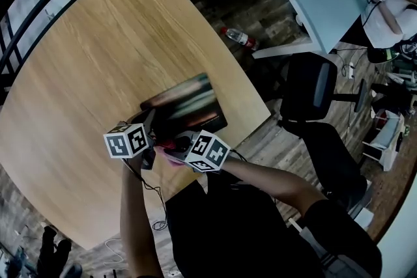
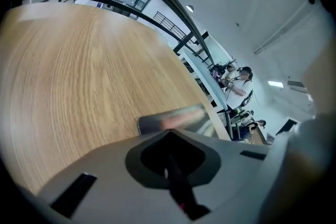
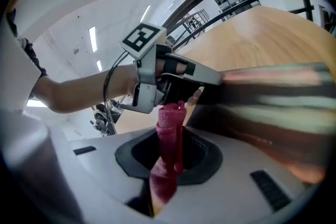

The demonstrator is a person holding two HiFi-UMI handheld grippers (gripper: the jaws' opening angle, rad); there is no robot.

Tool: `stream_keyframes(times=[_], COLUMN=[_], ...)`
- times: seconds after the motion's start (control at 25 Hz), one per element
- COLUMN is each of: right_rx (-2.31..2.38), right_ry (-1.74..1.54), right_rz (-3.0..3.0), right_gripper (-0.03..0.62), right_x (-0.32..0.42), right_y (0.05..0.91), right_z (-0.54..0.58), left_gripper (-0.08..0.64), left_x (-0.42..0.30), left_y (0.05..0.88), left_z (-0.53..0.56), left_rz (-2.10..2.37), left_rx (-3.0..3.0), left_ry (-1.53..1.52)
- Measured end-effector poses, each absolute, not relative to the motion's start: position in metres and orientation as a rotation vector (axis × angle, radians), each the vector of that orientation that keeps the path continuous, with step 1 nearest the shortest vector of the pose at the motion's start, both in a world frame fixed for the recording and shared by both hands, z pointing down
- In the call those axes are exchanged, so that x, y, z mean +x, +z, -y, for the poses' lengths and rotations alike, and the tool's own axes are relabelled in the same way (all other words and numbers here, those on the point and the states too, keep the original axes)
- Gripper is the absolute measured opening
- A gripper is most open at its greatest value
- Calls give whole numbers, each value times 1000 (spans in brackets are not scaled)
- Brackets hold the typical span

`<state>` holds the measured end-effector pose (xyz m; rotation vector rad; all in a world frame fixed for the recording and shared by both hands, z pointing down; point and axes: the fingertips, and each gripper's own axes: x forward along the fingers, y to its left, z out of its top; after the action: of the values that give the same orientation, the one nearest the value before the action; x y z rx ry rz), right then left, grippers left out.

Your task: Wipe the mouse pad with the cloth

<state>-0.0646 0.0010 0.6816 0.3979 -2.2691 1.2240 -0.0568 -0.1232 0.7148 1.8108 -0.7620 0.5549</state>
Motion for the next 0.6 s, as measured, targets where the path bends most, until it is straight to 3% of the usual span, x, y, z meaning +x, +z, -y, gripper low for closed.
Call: stream_keyframes(times=[0.6], right_rx=[506], right_ry=[1205], right_rz=[2072], right_gripper=[75], right_x=[-38], right_y=[714], right_z=[2], left_gripper=[21], left_x=[-56], left_y=[718], left_z=[116], left_rz=[755], left_rx=[1837], left_ry=[646])
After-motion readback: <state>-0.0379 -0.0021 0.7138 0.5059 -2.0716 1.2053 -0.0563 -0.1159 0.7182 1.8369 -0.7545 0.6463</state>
